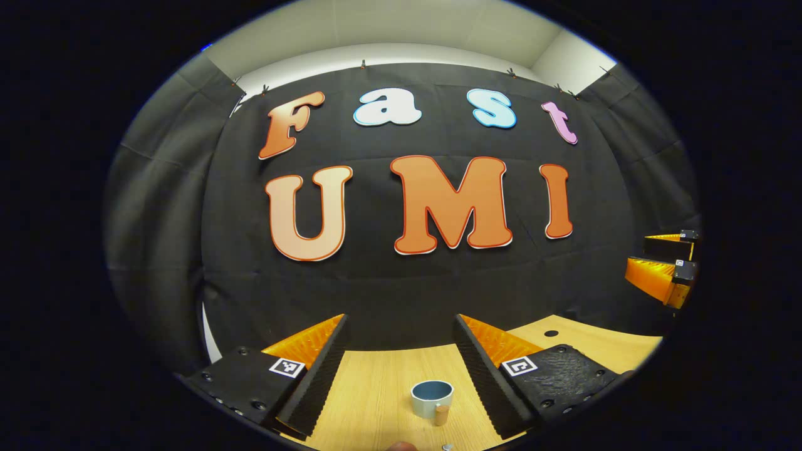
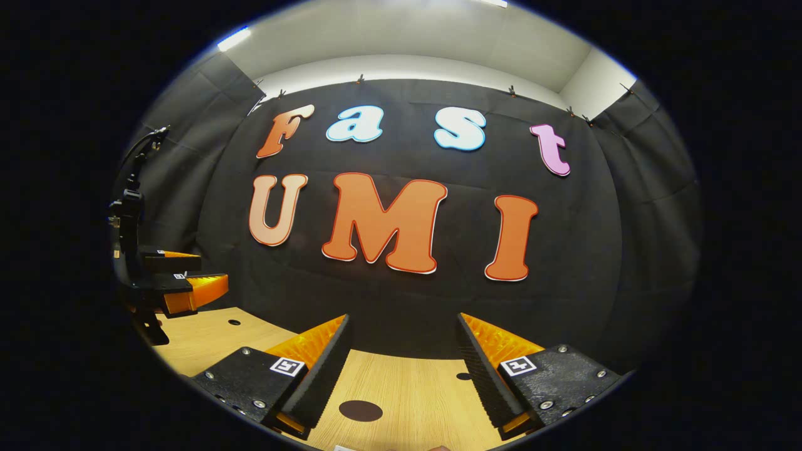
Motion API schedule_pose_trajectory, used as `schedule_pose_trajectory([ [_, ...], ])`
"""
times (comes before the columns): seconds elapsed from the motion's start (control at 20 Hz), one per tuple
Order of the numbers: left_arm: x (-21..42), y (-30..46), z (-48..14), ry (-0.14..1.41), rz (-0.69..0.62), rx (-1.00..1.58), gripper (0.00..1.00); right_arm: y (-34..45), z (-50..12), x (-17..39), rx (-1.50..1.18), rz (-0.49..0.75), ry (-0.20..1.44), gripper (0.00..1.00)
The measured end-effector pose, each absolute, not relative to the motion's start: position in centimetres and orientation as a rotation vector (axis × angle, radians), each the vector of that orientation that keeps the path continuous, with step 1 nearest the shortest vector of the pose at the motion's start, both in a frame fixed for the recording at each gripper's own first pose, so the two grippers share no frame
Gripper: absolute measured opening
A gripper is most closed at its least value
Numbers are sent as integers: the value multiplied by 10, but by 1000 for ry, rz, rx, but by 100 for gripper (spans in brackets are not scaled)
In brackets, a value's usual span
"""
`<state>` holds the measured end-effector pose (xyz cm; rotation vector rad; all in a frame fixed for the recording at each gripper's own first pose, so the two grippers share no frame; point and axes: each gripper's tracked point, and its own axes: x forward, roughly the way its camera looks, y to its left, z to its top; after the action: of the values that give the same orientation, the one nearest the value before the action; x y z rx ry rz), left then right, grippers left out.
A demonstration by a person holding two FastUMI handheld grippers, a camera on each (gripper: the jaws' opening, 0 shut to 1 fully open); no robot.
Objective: Put the toothbrush and toothpaste on the desktop into the cup, then pick up the cup and place it on the coaster on the desktop.
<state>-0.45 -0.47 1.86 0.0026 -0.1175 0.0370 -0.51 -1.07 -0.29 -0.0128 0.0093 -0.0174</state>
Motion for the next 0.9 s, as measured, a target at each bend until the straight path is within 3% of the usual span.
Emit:
schedule_pose_trajectory([
  [0.6, 2, -10, 4, -13, 28, -6, 98, -10, -14, -12, 47, 16, 116, 98],
  [0.9, 7, -41, -48, 220, -95, -9, 98, -8, -53, -19, 90, 36, 309, 98],
])
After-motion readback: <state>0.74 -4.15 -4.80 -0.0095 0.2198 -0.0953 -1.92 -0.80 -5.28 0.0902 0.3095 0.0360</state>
